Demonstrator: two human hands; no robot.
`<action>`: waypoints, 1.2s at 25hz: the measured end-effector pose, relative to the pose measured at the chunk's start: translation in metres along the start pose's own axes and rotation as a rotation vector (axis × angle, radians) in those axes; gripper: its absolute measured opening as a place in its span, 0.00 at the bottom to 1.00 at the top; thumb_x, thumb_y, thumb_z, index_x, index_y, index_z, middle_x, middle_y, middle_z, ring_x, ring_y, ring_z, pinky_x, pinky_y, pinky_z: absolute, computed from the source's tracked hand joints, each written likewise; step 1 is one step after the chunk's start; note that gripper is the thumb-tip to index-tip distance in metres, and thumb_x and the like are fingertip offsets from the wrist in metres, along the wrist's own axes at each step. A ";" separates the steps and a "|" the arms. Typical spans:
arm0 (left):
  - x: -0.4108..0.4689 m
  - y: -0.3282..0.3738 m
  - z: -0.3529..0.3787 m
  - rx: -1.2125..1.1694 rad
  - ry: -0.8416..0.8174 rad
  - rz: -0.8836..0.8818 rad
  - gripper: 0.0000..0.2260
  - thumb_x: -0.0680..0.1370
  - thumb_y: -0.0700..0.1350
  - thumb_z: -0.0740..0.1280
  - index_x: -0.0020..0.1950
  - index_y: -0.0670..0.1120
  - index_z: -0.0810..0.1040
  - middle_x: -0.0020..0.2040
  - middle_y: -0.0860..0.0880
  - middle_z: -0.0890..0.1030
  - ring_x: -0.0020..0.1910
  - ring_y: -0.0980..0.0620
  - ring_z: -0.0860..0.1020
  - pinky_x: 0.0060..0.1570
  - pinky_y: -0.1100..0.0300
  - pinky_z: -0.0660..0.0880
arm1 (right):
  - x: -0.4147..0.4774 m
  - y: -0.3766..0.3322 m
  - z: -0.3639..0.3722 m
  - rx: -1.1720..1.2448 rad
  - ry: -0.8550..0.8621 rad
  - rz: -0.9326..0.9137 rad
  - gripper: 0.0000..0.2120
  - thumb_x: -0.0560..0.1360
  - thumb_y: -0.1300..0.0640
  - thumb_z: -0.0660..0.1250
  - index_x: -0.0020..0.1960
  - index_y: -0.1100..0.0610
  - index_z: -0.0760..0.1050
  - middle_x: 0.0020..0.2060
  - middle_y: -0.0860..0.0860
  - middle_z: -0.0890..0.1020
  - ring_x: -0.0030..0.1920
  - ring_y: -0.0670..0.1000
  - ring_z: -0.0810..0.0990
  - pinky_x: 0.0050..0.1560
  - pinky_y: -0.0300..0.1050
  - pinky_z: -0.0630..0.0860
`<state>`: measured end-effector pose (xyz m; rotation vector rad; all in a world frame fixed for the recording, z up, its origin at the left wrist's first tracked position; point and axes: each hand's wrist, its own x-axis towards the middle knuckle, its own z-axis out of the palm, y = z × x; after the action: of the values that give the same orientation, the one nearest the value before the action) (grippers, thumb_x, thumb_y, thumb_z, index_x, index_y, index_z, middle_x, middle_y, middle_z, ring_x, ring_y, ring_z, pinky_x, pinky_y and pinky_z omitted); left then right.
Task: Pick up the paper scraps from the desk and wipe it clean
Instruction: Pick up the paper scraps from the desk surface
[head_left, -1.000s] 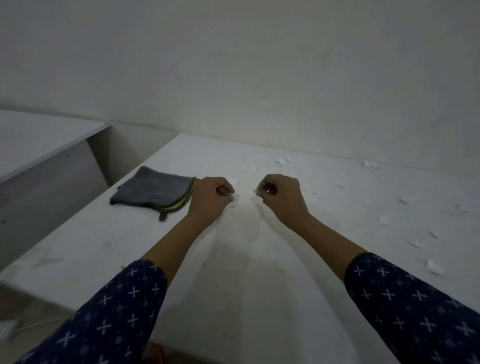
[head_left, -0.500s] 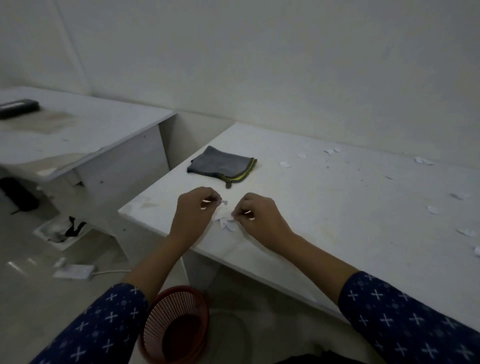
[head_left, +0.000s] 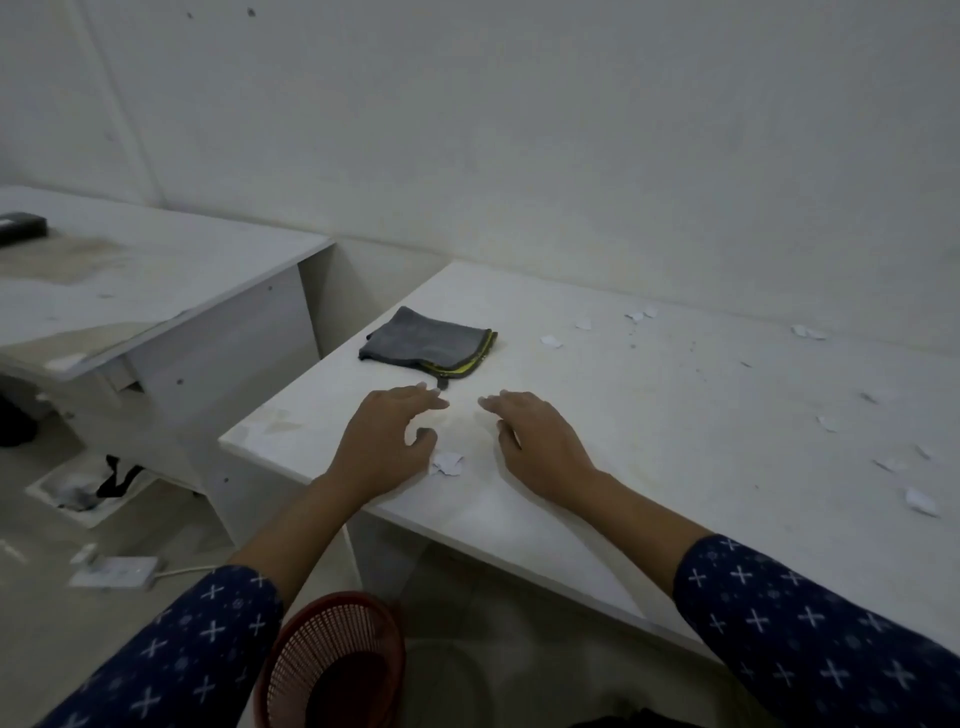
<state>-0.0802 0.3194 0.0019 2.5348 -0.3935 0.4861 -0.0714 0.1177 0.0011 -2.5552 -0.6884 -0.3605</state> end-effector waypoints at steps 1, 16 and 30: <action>0.012 0.004 0.005 0.020 -0.025 0.011 0.19 0.73 0.49 0.62 0.63 0.48 0.77 0.64 0.48 0.77 0.66 0.49 0.72 0.67 0.58 0.61 | 0.005 0.007 -0.002 -0.087 -0.041 0.000 0.22 0.79 0.64 0.54 0.72 0.59 0.63 0.71 0.56 0.68 0.73 0.55 0.62 0.72 0.46 0.57; 0.227 0.053 0.142 0.192 -0.270 -0.026 0.19 0.81 0.48 0.57 0.72 0.47 0.63 0.69 0.46 0.67 0.68 0.47 0.65 0.65 0.55 0.63 | 0.142 0.204 -0.036 -0.136 -0.002 0.459 0.18 0.82 0.59 0.52 0.70 0.64 0.62 0.68 0.60 0.69 0.68 0.58 0.67 0.65 0.47 0.66; 0.231 0.039 0.133 -0.278 -0.055 -0.225 0.05 0.65 0.34 0.74 0.34 0.42 0.81 0.27 0.57 0.74 0.29 0.60 0.72 0.32 0.74 0.67 | 0.183 0.237 -0.017 0.158 0.082 0.591 0.14 0.70 0.71 0.63 0.54 0.64 0.77 0.53 0.58 0.76 0.57 0.56 0.75 0.51 0.39 0.68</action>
<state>0.1465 0.1741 0.0088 2.2894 -0.1778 0.2566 0.2052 0.0016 -0.0052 -2.4321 0.0808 -0.1950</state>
